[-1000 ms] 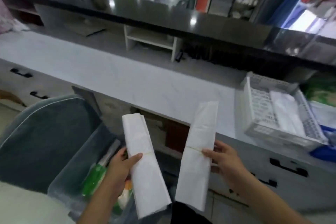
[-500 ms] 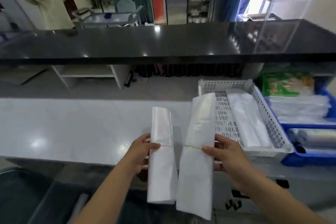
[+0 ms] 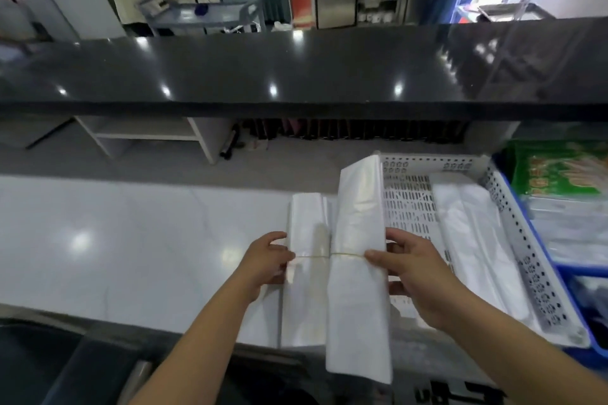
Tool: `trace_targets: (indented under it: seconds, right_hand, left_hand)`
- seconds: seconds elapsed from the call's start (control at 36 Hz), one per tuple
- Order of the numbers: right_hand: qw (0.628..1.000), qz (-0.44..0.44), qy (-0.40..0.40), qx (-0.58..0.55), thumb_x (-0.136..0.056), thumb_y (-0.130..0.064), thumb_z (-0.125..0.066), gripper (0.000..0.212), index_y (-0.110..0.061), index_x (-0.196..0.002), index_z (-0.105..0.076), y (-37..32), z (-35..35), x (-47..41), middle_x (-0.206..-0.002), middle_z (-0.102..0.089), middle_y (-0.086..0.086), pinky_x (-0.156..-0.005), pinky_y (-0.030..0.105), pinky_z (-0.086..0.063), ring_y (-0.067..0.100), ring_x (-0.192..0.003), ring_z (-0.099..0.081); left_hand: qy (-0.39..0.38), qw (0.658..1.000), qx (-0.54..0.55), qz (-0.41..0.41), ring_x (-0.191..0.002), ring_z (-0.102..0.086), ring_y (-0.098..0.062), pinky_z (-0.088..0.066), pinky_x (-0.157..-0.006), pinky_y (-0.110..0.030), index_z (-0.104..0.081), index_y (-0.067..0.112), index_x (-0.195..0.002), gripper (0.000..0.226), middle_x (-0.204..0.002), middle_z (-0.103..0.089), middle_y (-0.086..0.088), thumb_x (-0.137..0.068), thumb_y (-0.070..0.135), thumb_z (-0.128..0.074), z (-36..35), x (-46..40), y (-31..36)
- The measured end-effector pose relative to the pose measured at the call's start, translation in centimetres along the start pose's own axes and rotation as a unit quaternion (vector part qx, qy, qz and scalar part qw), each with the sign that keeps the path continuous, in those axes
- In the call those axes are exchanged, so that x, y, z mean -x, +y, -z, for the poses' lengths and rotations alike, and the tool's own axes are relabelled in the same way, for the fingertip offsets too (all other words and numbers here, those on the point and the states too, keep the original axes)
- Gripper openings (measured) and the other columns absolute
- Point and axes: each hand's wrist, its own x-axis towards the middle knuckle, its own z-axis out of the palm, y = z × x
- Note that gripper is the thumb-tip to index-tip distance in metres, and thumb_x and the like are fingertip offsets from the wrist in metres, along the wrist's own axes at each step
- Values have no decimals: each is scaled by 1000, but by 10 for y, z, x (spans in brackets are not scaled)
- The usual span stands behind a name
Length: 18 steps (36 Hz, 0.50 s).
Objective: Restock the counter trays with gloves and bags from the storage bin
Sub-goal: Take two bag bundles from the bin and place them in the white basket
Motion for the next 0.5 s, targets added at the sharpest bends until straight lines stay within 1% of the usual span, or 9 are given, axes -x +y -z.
trace_targets:
  seconds: [0.03,0.08,0.14,0.19,0.25,0.36,0.39,0.44,0.5]
  right_hand:
    - [1000,-6,7,4,-86,-1,-68,27,-16,-108,-70,1,-4,-3,-96,-77,7,-65,43,-62,27,-82,-75]
    - [999,-22,21,9,-85,0,-68,26,-14,-107,-70,1,-11,-8,-96,-77,10,-69,45,-60,27,-78,-74]
    - [999,-35,29,11,-85,-1,-68,25,-13,-107,-71,-2,-13,-11,-97,-77,11,-65,41,-58,25,-75,-73]
    - [998,-47,42,10,-85,-2,-68,24,-13,-107,-71,-12,-7,-14,-98,-77,10,-59,35,-57,24,-76,-73]
    - [997,-45,58,14,-85,-4,-69,24,-13,-106,-71,-27,6,-16,-97,-77,10,-55,31,-56,22,-74,-73]
    - [995,-54,74,35,-84,-7,-70,24,-14,-107,-72,-58,48,-28,-91,-77,6,-52,28,-55,18,-67,-72]
    - [995,-57,73,37,-84,-9,-70,24,-16,-107,-73,-63,59,-32,-93,-77,5,-54,29,-56,18,-69,-72]
    - [995,-62,73,35,-81,-15,-73,25,-21,-105,-76,-68,78,-39,-98,-77,2,-63,31,-59,19,-76,-72]
    - [993,-81,75,40,-75,-20,-77,32,-21,-107,-75,-63,88,-48,-99,-76,2,-67,33,-60,20,-78,-71]
  left_hand:
    - [-2,1000,13,-1,-60,-62,-14,-59,-64,-32,-59,19,-125,44,-110,-71,-13,-85,4,-69,5,1,-3]
    - [-5,999,35,1,-74,-67,-21,-61,-74,-39,-59,18,-125,44,-110,-71,-13,-85,5,-71,15,3,-11]
    - [-12,999,39,6,-90,-70,-28,-61,-79,-43,-60,22,-123,43,-109,-72,-10,-85,9,-73,19,4,-19]
    - [-26,999,37,13,-97,-71,-31,-61,-79,-42,-60,24,-123,42,-109,-73,-7,-85,12,-74,17,4,-22]
    - [-34,999,26,13,-90,-71,-30,-60,-74,-39,-60,22,-123,40,-108,-72,-7,-86,14,-74,10,4,-22]
    - [-16,1000,-23,0,-82,-67,-21,-52,-55,-26,-59,20,-124,39,-112,-69,-7,-87,17,-73,-1,-1,-17]
    - [-16,999,-28,-1,-78,-67,-21,-50,-52,-26,-60,18,-121,36,-108,-70,-8,-87,16,-72,-3,-3,-16]
    - [-19,999,-36,-5,-66,-66,-21,-49,-47,-26,-65,14,-112,26,-92,-72,-7,-88,13,-70,-5,-7,-14]
    - [-18,999,-46,-9,-62,-65,-22,-50,-47,-27,-68,15,-103,17,-84,-72,-6,-88,11,-69,-5,-10,-14]
